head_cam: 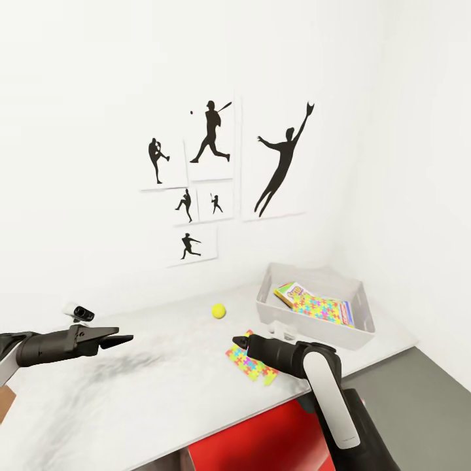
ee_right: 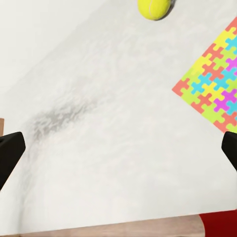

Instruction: Put all the toys in the child's room - the three board games (two on the bed and one on the table), the two jigsaw puzzles on the table, and the tennis ball on the table - inside the toy box on the table in the child's room.

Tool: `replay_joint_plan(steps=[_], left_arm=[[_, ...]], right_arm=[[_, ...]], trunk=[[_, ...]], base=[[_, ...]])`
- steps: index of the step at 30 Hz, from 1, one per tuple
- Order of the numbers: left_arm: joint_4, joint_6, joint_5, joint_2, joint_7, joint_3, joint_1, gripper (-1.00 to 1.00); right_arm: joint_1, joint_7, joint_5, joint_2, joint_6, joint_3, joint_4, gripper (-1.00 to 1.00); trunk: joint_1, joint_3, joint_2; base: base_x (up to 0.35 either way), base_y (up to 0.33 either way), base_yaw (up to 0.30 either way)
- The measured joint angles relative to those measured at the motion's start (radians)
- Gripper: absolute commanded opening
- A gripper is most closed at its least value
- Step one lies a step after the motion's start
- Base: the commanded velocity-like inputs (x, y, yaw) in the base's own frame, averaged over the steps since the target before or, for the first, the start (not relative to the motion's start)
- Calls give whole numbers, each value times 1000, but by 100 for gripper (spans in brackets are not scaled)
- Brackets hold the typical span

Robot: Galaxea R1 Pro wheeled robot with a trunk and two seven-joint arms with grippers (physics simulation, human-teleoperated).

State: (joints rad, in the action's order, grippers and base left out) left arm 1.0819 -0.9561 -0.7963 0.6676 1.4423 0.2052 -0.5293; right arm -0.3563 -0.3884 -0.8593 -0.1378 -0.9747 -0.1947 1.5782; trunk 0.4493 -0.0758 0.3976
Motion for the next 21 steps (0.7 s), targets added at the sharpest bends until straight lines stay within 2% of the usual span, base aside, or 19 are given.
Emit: replay_joint_plan(steps=[16,20,21], left_arm=[[0,0,0,0,0,-1,0,100],[0,0,0,0,-1,0,0,100],[0,0,0,0,-1,0,0,100]], right_arm=[[-2,-12,1,0,18,0,0,100],[-30,-72,0,-5,17,0,0,100],[-62,-108,-2,-14,13,0,-3,100]], trunk=[[0,0,0],[0,0,0],[0,0,0]], base=[[0,0,0],[0,0,0],[0,0,0]])
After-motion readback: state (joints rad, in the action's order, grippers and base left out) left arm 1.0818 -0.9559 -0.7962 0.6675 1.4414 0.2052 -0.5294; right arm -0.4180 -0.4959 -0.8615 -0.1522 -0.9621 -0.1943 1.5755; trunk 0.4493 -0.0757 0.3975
